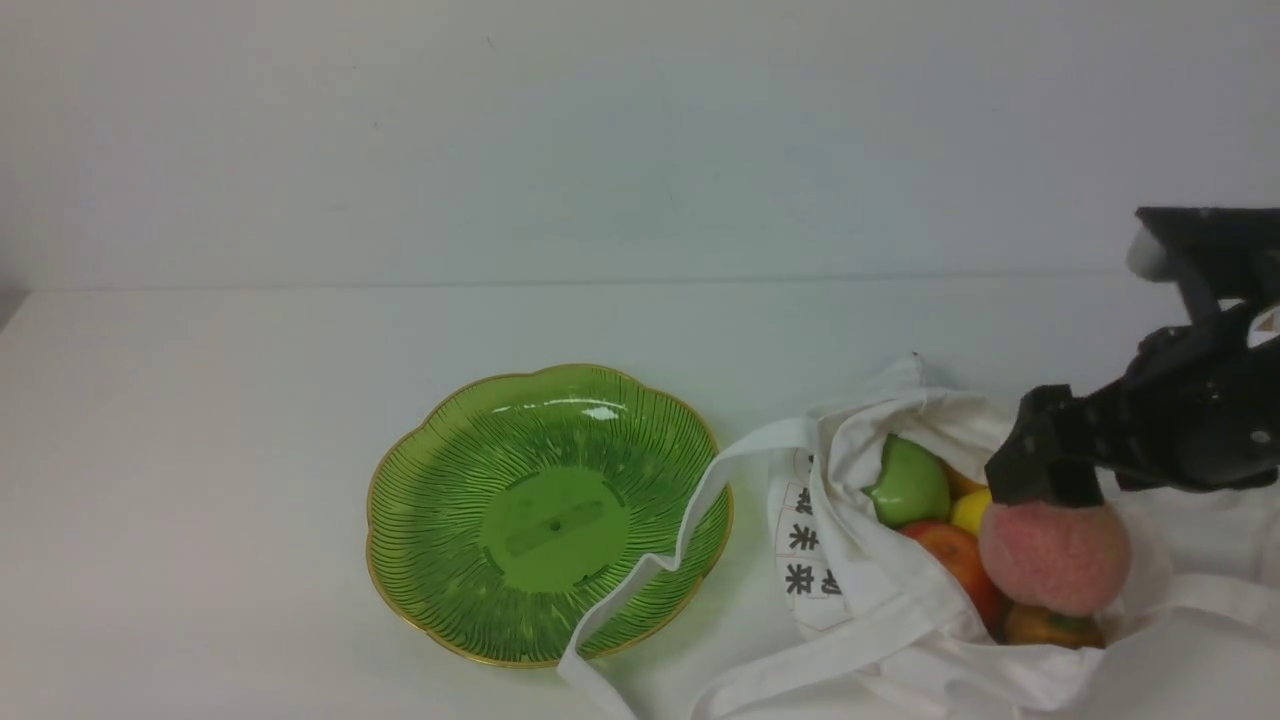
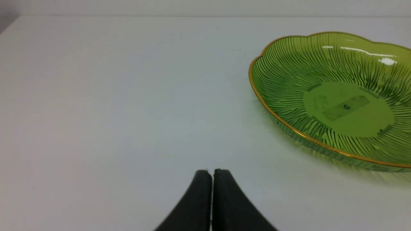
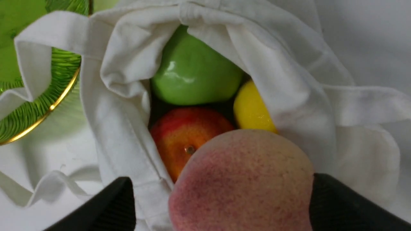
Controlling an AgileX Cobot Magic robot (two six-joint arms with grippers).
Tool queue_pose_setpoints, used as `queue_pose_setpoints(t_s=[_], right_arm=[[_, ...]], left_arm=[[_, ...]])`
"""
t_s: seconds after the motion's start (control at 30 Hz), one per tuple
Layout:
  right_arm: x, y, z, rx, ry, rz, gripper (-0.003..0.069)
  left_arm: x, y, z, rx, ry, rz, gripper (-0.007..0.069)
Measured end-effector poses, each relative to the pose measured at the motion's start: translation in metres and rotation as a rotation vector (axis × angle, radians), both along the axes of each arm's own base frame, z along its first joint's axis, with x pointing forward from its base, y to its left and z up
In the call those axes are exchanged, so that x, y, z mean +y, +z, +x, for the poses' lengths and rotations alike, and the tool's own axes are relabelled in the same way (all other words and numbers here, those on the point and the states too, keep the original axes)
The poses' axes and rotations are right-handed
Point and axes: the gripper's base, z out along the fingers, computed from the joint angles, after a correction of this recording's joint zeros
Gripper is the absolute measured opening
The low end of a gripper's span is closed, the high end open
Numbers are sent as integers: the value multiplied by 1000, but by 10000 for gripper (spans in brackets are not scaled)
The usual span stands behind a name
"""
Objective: Take the fruit out of the cloth bag on the white table and place them on a plate.
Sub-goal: 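Reach into the cloth bag and grasp the peach with the right gripper, then place the peach onto the plate with the right gripper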
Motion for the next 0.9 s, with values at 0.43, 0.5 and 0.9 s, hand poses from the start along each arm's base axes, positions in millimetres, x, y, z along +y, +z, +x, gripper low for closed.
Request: queue_pose_setpoints(t_s=[0.43, 0.5, 0.9], right_arm=[[4, -29, 9, 130, 16, -27, 676], [4, -29, 9, 134, 17, -27, 647], [8, 4, 6, 105, 47, 31, 589]], left_arm=[[0, 0, 0, 0, 0, 0, -8], [0, 0, 0, 0, 0, 0, -8], [0, 0, 0, 0, 0, 1, -8]])
